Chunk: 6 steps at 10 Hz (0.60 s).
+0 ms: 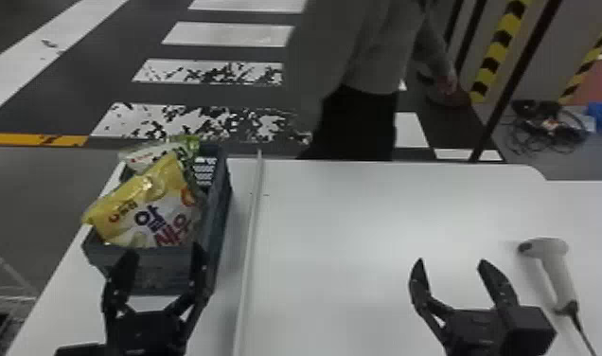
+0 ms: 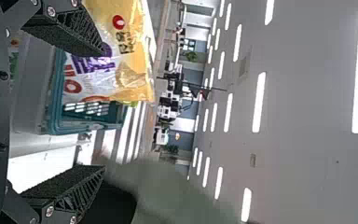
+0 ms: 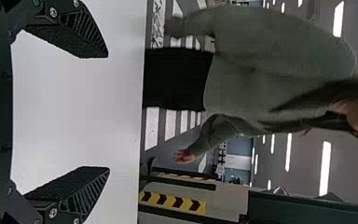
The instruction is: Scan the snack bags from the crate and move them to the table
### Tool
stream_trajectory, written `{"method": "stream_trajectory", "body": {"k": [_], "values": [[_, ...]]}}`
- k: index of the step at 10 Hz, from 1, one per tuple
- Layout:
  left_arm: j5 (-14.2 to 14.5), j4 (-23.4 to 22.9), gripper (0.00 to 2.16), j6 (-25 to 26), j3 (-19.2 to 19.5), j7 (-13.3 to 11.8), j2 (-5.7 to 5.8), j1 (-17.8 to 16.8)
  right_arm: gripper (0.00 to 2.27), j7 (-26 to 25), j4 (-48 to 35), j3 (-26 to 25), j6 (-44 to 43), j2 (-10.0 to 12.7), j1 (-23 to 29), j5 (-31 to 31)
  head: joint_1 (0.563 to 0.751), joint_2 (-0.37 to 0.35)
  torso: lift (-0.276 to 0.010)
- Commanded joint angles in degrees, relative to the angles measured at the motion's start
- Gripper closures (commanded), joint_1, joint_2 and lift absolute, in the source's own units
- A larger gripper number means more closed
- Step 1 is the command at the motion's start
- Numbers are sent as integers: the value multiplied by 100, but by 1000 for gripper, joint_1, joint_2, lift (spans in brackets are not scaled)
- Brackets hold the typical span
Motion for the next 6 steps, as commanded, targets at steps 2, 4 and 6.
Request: {"method": "stream_trajectory", "body": {"k": [2,4,6], "values": [[-185,-662,144,370,334,-44,61,343,134,0,43,7,-35,9,-8,0,695,-9,-95],[34,-785,144,352,835,-651,61,589,134,0,87,7,-123,0,-8,0,695,5,-95],[184,-838,140,264,1090,-897,70,739,134,0,131,7,-140,0,-17,0,695,32,-95]]}}
